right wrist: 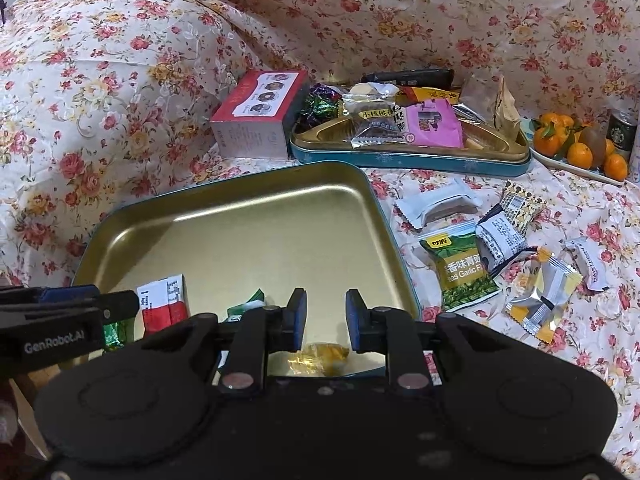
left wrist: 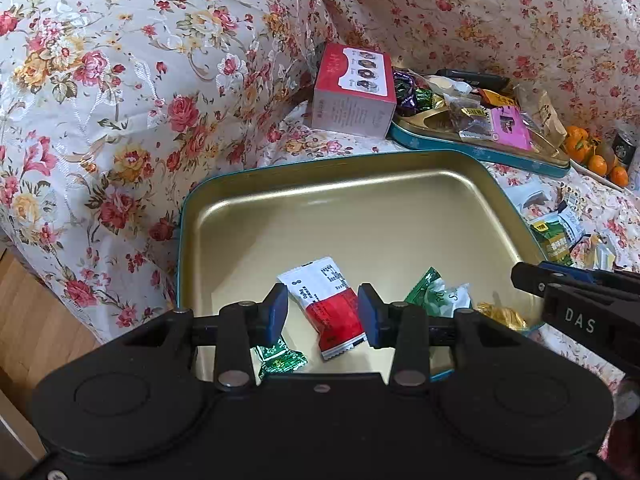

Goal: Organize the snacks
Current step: 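Open both grippers to drop the packet and gold candy into the gold tray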

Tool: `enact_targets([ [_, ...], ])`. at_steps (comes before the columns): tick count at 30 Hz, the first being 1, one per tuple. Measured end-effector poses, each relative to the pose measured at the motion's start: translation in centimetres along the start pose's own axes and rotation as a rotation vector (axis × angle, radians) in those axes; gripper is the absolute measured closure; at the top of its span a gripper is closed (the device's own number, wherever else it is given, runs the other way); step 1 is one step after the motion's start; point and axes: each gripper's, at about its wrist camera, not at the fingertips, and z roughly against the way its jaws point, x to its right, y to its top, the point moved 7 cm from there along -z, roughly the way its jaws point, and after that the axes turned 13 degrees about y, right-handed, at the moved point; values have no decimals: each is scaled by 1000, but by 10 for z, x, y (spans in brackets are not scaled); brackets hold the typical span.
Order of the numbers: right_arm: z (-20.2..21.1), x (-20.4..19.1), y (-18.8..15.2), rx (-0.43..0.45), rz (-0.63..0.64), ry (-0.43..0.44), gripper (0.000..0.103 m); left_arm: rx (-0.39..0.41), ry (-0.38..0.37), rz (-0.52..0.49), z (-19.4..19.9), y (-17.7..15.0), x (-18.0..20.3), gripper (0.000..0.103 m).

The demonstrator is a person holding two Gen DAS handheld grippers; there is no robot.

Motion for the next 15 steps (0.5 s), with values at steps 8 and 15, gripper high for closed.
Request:
enact_targets([
  [8, 3, 0, -2, -3, 8, -9, 79, -14, 17, 4, -2, 0, -2, 54],
  [15, 7, -3, -3, -3, 21, -14, 79, 3, 31, -21, 0, -1, 2, 54],
])
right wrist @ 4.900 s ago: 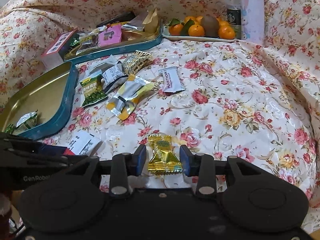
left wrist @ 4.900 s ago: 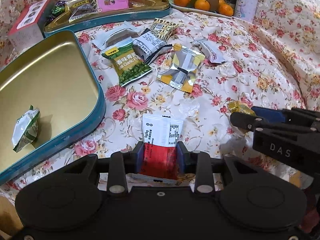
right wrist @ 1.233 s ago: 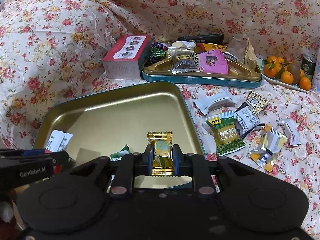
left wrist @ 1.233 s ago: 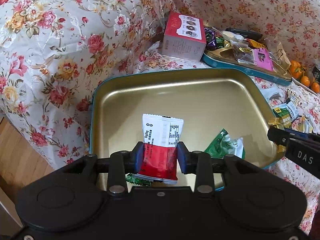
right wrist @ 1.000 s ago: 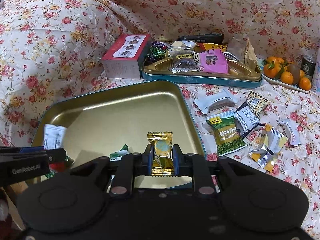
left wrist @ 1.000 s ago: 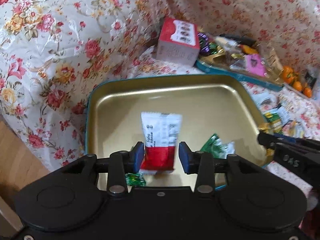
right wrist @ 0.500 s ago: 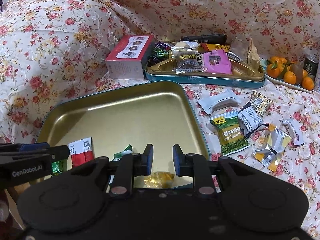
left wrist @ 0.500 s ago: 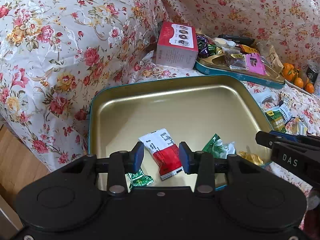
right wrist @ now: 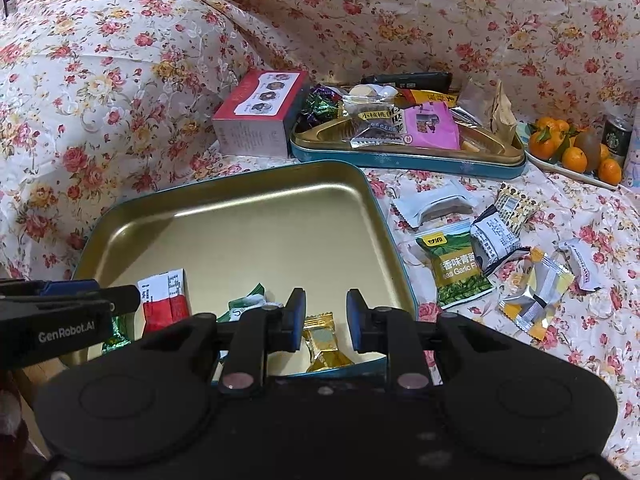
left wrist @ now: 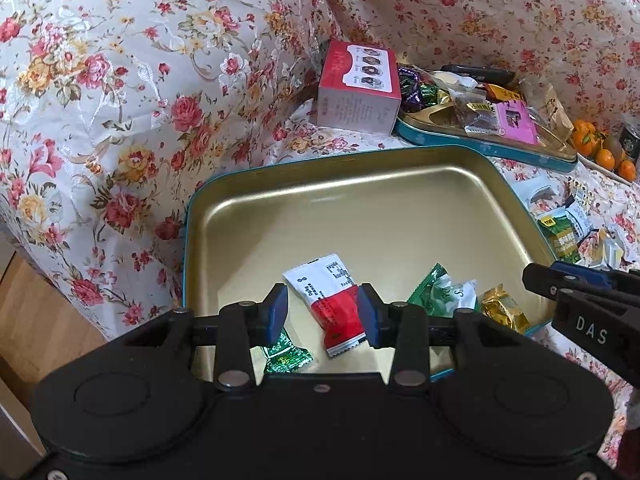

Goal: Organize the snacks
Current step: 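Open both grippers to drop the packet and gold candy into the gold tray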

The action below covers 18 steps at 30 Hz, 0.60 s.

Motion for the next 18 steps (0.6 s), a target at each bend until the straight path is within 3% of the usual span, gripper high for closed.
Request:
enact_targets([
  [18, 24, -2, 0, 41, 11, -1, 76, 51, 19, -44, 12, 0, 9, 54],
])
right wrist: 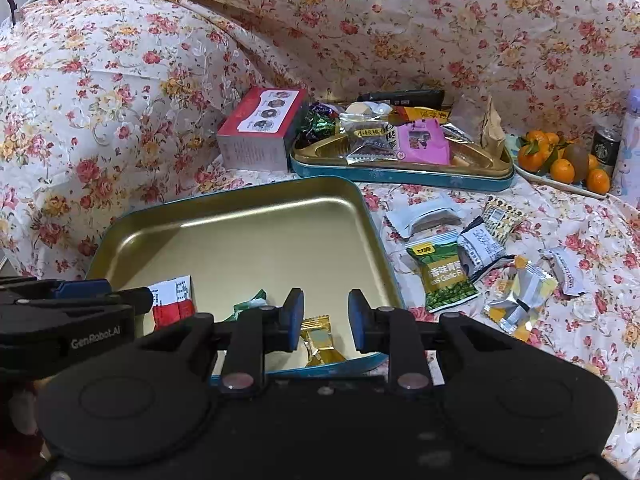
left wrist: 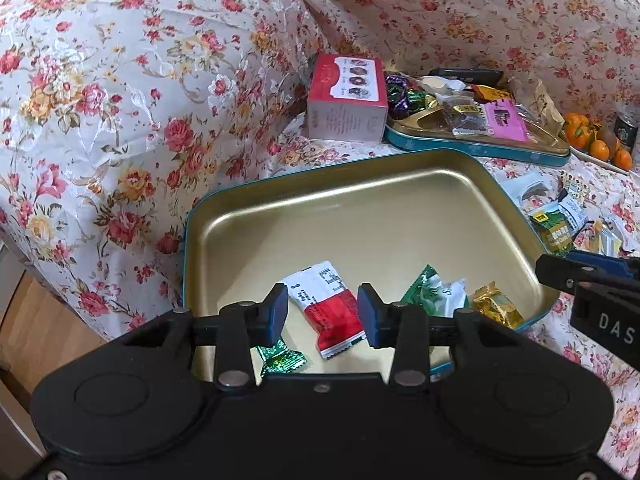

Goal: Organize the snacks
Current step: 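Move both grippers back from the tray toward the snacks on the bed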

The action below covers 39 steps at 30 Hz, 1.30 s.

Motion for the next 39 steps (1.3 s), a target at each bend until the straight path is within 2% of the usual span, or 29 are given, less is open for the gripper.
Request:
enact_targets([
  [5, 17, 8, -3, 21, 1, -10, 74, 29, -12, -28, 8, 0, 10, 54],
  [10, 36, 32, -12, 37, -22, -44, 73, 59, -48, -74, 20, -5, 28, 54],
  [19, 75, 107, -51, 35, -121, -157, 72, 154, -133, -204, 49, -22, 75, 54],
  [23, 88, 142, -72, 17, -179, -209, 72, 194, -156, -213, 64, -27, 94, 54],
  [30, 100, 184, -93, 12, -259, -254, 72, 147, -242, -197, 80, -36, 136, 54],
  [39, 89, 204, -90, 20, -300, -232, 71, 117, -221, -205, 73, -33, 185, 54],
])
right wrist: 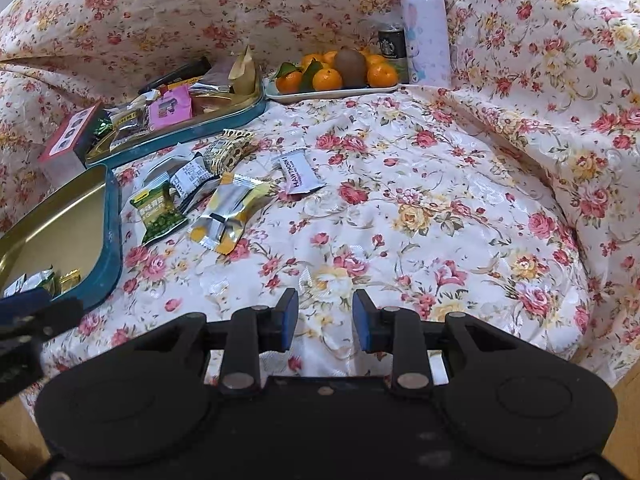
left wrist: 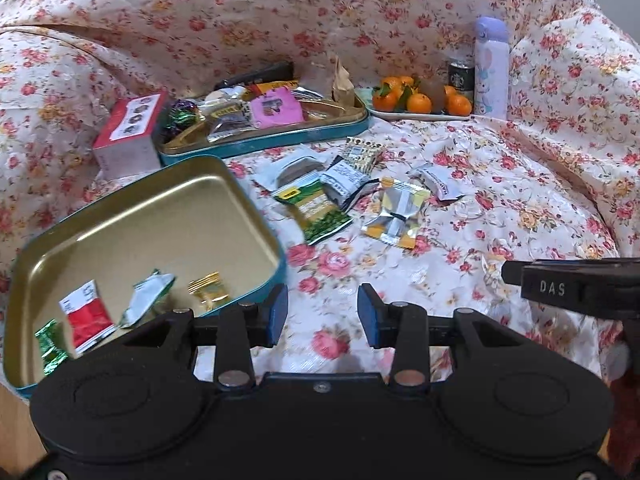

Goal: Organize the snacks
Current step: 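Move both grippers back from the tray toward the snacks on the bed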

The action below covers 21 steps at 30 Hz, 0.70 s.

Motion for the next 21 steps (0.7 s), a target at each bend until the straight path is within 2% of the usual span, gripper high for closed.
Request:
enact_targets([
  [8, -19, 10, 24, 17, 0, 24, 69, -57, 10, 13, -28, 11, 22, 54],
  [13, -31, 10, 47, 40, 37, 30, 68, -67, 26, 7, -38, 12, 30, 54],
  [21, -56, -12, 80, 45, 77, 159, 66, -115, 33, 9, -51, 5, 32, 54],
])
